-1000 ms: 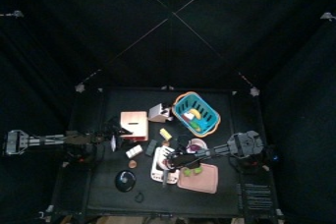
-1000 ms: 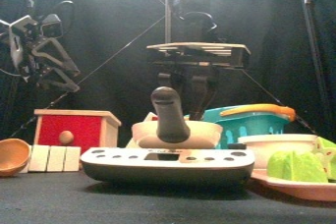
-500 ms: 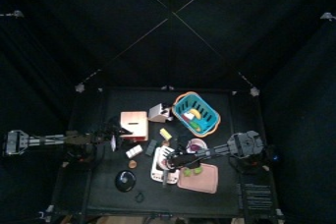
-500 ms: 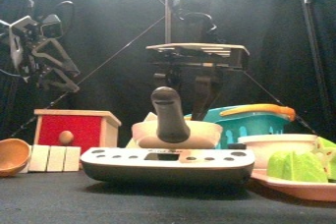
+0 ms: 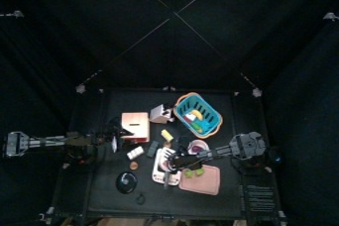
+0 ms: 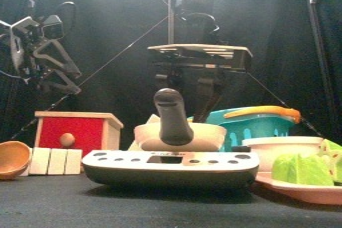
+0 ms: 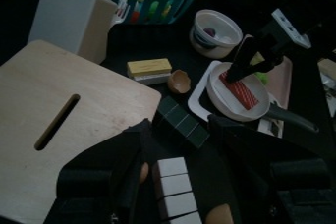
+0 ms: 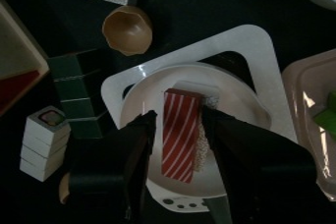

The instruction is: Place salmon on rice

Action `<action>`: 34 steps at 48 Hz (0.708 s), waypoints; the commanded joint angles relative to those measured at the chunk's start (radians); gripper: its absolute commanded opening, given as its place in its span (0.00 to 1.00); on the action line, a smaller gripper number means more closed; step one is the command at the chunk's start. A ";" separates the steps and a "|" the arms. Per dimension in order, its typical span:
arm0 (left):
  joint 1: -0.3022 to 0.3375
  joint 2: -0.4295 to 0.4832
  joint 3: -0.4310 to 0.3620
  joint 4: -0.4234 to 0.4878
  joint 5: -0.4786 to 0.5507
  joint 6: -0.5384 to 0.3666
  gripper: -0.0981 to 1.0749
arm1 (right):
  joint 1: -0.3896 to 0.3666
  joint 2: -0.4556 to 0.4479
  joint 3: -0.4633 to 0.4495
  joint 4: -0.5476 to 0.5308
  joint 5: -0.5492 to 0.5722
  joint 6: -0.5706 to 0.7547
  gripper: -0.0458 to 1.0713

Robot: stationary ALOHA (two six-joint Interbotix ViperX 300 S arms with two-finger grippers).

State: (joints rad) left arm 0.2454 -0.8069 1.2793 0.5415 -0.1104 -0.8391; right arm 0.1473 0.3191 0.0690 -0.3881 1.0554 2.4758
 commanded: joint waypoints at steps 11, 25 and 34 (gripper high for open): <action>0.002 0.002 -0.012 0.005 -0.003 0.002 0.83 | -0.008 -0.026 -0.005 0.032 -0.002 -0.002 0.74; 0.002 0.002 -0.012 0.006 -0.003 0.002 0.83 | -0.011 -0.025 -0.003 0.034 -0.002 -0.002 0.74; 0.002 0.002 -0.012 0.009 -0.003 0.002 0.83 | -0.014 -0.025 -0.006 0.023 -0.002 -0.002 0.74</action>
State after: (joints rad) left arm 0.2439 -0.8069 1.2793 0.5476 -0.1104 -0.8391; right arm 0.1427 0.3191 0.0752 -0.3605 1.0554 2.4758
